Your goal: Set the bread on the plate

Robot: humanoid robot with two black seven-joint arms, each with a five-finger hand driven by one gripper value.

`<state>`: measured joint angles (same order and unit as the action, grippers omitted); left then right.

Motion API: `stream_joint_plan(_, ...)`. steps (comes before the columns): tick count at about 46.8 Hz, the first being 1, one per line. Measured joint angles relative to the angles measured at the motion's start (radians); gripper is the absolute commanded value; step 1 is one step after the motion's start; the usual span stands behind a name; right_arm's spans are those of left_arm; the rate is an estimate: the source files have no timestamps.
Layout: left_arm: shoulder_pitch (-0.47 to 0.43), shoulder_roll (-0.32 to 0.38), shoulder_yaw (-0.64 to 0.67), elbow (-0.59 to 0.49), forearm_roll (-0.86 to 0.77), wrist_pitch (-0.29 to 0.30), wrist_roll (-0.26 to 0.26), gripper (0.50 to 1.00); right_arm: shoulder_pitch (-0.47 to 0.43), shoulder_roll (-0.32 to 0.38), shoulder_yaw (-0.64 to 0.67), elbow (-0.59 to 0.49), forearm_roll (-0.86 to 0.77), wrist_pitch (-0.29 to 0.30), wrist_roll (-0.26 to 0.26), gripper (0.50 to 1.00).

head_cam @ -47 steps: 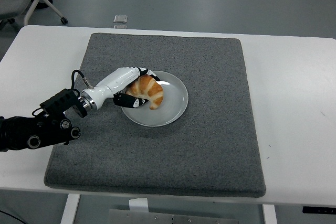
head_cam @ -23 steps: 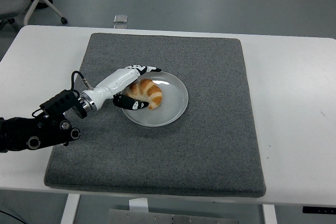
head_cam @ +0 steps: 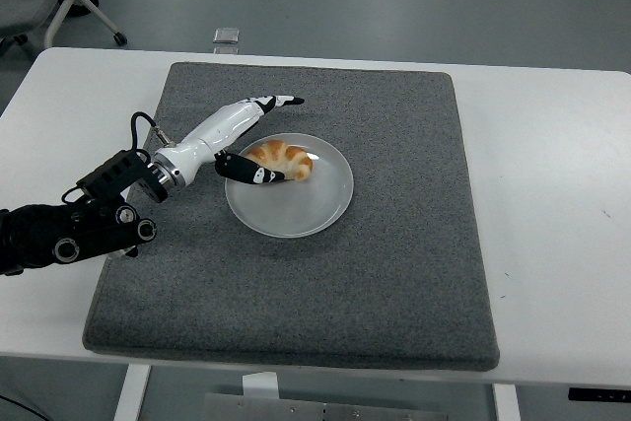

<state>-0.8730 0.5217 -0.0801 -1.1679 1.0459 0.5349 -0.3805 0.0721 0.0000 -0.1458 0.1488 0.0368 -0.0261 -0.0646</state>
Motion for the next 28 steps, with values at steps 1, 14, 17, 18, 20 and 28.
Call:
stream_joint_plan(1, -0.003, -0.001, -0.005, -0.001, -0.007, -0.007, 0.0, 0.988, 0.0, 0.0, 0.0, 0.0, 0.0, 0.0, 0.0, 0.93)
stream_joint_plan(14, -0.057, 0.011, -0.164, -0.003, -0.151, -0.207, 0.007, 0.988, 0.0, 0.0, 0.0, 0.0, 0.0, 0.0, 0.0, 0.93)
stream_joint_plan(17, -0.065, 0.016, -0.212, 0.001, -0.2, -0.27, 0.011, 0.988, -0.001, 0.0, -0.001, 0.0, 0.0, 0.0, 0.0, 0.93)
stream_joint_plan(18, -0.068, 0.017, -0.227, 0.003, -0.217, -0.289, 0.012, 0.988, -0.001, 0.0, -0.001, 0.0, 0.0, 0.0, 0.0, 0.93)
stream_joint_plan(20, -0.074, 0.019, -0.257, 0.006, -0.25, -0.325, 0.013, 0.988, 0.0, 0.0, -0.001, 0.0, 0.0, 0.0, 0.0, 0.93)
stream_joint_plan(28, -0.136, 0.053, -0.317, 0.054, -0.373, -0.434, 0.03, 0.988, 0.0, 0.0, 0.0, 0.0, 0.0, 0.0, 0.0, 0.93)
